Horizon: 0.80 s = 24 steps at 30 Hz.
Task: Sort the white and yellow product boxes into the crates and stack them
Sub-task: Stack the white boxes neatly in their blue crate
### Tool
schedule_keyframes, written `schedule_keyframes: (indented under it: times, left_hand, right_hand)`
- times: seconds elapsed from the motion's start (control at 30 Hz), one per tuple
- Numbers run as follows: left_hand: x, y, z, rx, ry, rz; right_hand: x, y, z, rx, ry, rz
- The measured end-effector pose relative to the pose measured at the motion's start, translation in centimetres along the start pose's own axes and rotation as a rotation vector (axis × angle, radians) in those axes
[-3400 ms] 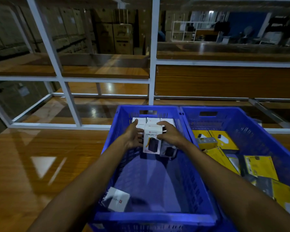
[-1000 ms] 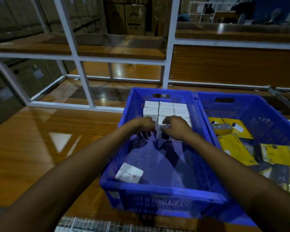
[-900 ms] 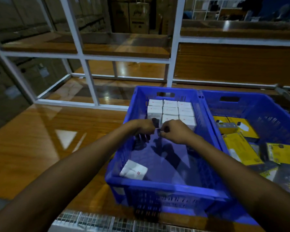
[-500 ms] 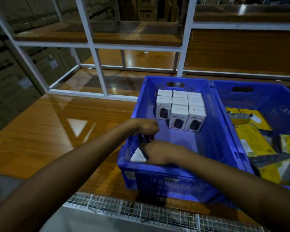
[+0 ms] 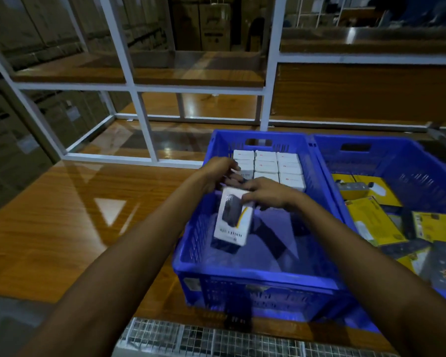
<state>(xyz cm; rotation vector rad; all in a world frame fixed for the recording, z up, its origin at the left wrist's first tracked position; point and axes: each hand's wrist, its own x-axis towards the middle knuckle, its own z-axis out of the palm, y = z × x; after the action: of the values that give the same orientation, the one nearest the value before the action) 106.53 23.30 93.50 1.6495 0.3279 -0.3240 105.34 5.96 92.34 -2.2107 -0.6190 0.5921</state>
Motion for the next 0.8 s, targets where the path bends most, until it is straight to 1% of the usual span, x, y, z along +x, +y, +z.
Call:
schedule_keyframes:
  times: [0.1, 0.17, 0.27, 0.33, 0.4, 0.5, 0.57, 0.7, 0.73, 0.8]
  left_hand:
    - [1.0, 1.3, 0.9, -0.141, 0.072, 0.059]
    - [1.5, 1.0, 2.0, -0.194, 0.063, 0.065]
    - [2.2, -0.3, 3.6, -0.238, -0.055, 0.069]
    - [2.5, -0.8, 4.1, -0.247, -0.162, 0.071]
    - [2.5, -1.0, 4.3, -0.261, -0.228, 0.08]
    - [2.5, -0.8, 4.6, -0.302, -0.205, 0.15]
    - [2.8, -0.7, 4.6, -0.386, -0.138, 0.193]
    - [3.1, -0.4, 4.2, -0.6, -0.026, 0.217]
    - [3.2, -0.5, 4.2, -0.629, -0.015, 0.221]
    - [3.1, -0.5, 4.1, -0.686, -0.022, 0.239]
  right_hand:
    - [0.6, 1.4, -1.8, 0.374, 0.22, 0.061]
    - [0.8, 2.4, -2.4, 0.597, 0.367, 0.112]
    - [0.9, 3.2, -3.2, 0.702, 0.504, 0.128]
    - [1.0, 3.3, -3.4, 0.752, 0.563, 0.136]
    - [1.0, 3.5, -3.6, 0.772, 0.612, 0.127]
    - [1.1, 3.8, -3.6, 0.806, 0.61, 0.104]
    - [0.9, 3.8, -3.6, 0.792, 0.54, 0.119]
    - [1.0, 3.9, -3.1, 0.796, 0.353, 0.124]
    - [1.2, 4.0, -2.9, 0.829, 0.337, 0.121]
    - [1.4, 3.8, -2.8, 0.914, 0.364, 0.107]
